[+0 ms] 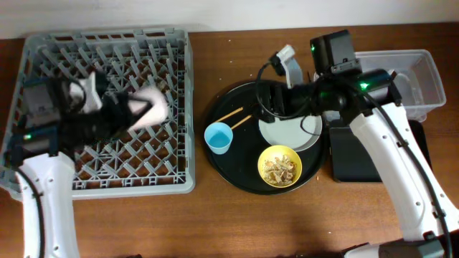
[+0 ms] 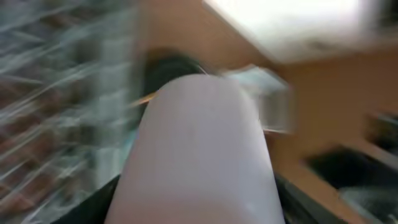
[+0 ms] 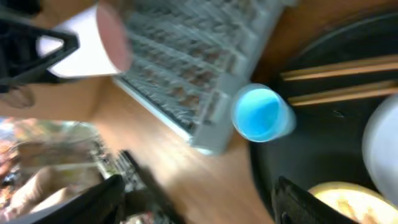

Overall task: Sort waste into correct bins and load items into the dishwasher rack
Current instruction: 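Hand the pink cup from the right gripper to the left gripper, then lower the pink cup into the dish rack with the left gripper and release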

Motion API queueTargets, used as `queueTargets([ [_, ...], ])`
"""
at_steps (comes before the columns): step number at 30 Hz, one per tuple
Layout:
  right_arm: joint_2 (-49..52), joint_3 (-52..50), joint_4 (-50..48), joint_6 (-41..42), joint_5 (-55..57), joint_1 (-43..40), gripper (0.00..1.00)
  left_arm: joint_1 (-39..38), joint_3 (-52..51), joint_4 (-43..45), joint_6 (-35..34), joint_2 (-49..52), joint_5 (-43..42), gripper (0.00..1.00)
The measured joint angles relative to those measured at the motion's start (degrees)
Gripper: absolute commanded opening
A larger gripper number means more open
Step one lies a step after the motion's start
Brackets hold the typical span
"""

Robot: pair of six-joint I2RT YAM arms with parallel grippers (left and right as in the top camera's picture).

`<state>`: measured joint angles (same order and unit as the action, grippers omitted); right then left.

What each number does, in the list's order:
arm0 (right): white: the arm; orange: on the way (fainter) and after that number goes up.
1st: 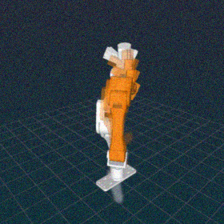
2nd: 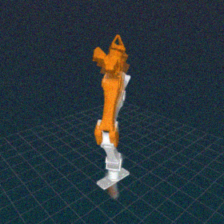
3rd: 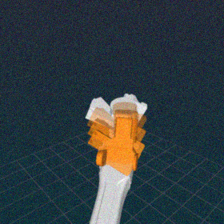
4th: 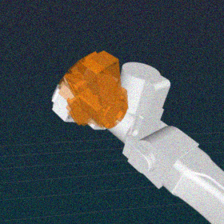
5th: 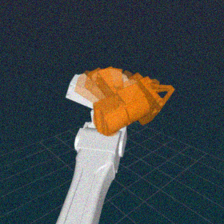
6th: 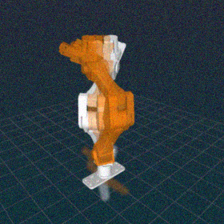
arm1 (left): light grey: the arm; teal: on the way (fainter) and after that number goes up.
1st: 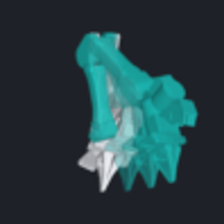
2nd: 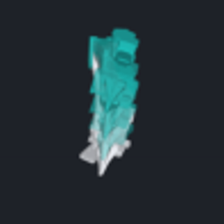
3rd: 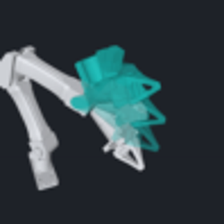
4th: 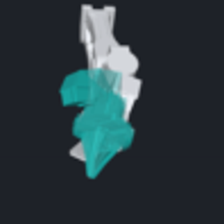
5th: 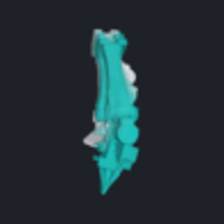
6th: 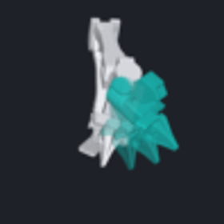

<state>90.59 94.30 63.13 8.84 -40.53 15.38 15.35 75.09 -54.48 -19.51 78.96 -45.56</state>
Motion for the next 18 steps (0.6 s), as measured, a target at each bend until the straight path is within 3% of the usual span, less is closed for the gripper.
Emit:
queueTargets([
  [2,0.0,-0.1,3.8,-0.4,6.4,0.0,0.79,5.3,-0.1,-6.3,0.0,0.0,20.3,0.57],
  [6,0.0,-0.1,5.0,-1.6,12.0,0.0,0.79,10.2,-0.1,-8.4,-1.4,0.5,42.9,0.57],
  [9,0.0,-0.1,5.0,-1.8,12.5,0.0,0.79,10.1,0.0,-6.8,-1.4,5.6,47.8,0.58],
  [11,0.0,-0.1,5.1,-1.8,12.7,0.0,0.79,10.2,0.0,-4.8,-1.4,12.4,49.0,0.64],
  [18,0.0,-0.1,5.0,-1.8,12.8,0.0,0.79,10.5,-0.1,-2.7,-1.3,18.2,46.2,0.64],
])
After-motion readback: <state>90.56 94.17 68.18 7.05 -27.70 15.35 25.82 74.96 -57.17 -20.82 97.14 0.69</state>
